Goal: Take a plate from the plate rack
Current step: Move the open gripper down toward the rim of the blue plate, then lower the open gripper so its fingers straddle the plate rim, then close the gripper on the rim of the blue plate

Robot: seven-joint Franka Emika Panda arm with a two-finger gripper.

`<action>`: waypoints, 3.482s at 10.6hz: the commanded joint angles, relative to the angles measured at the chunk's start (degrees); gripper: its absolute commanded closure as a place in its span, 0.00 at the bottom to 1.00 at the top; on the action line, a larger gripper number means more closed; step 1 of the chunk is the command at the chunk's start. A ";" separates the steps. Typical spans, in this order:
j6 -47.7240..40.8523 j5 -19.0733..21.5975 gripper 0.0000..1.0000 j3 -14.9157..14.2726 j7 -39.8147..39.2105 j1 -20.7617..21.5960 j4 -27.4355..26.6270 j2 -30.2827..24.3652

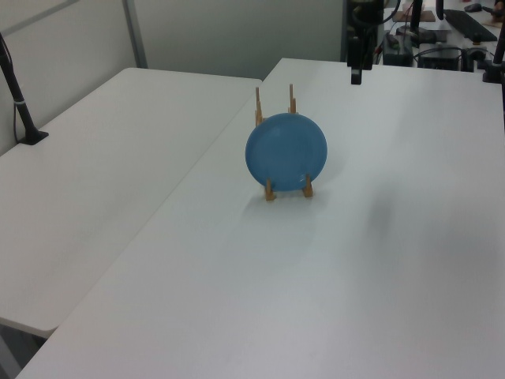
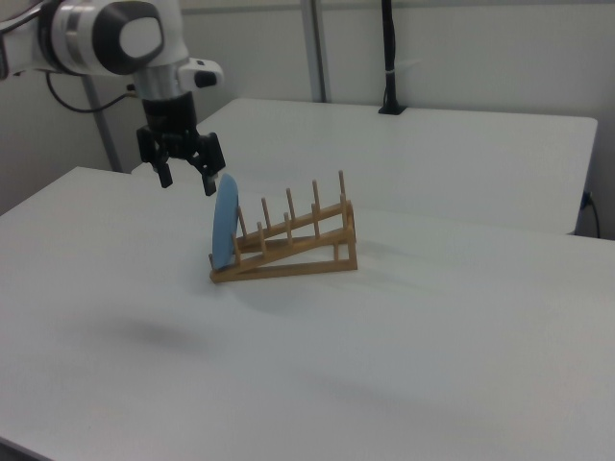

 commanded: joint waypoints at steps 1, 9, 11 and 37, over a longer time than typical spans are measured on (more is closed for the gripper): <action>5.36 -9.41 0.00 -3.09 0.11 8.89 0.91 1.85; 24.20 -35.35 0.25 -3.26 18.82 17.34 1.08 13.81; 24.20 -36.60 0.32 -3.17 20.06 17.34 1.95 14.43; 29.12 -43.10 1.00 -3.17 20.42 16.55 2.14 17.86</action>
